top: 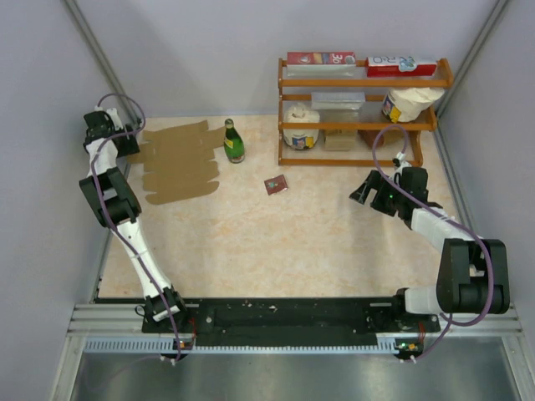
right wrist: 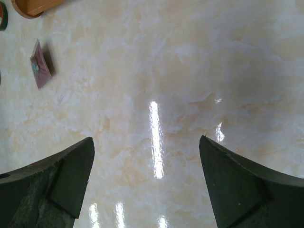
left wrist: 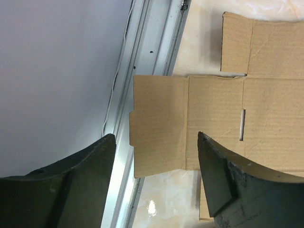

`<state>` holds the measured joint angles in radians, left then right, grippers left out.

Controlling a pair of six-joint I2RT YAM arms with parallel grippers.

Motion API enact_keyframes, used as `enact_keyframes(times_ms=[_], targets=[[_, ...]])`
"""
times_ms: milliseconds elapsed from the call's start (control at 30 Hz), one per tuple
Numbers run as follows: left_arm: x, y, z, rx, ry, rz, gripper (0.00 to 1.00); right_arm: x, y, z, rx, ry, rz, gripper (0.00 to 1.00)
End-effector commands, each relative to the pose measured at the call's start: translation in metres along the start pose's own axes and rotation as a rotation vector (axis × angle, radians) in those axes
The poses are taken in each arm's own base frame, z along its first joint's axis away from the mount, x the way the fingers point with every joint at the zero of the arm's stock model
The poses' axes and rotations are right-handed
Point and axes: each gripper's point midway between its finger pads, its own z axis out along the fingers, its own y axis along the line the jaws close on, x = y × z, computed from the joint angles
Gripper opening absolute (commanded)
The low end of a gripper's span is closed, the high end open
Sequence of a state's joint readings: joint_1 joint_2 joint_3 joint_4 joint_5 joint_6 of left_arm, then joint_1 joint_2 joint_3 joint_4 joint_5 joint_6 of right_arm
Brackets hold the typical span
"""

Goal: Fold the paper box

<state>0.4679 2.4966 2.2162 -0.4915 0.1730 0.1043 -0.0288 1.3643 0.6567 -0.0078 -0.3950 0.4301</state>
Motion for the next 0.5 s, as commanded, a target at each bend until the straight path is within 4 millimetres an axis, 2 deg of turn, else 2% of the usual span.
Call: enact_keyframes(times_ms=[0,267,467], targets=[[-0.013,0.024,-0.001,-0.067,-0.047,-0.026,0.77,-0.027,0.013,-0.002,-0.034,-0.063,-0.042,0.90],[-0.004,0.026,-0.001,-0.087,-0.014,-0.043,0.80,-0.029,0.013,-0.003,-0.032,-0.068,-0.045,0.90],[0.001,0.026,0.000,-0.088,0.004,-0.048,0.72,-0.027,0.014,-0.004,-0.036,-0.066,-0.043,0.90]])
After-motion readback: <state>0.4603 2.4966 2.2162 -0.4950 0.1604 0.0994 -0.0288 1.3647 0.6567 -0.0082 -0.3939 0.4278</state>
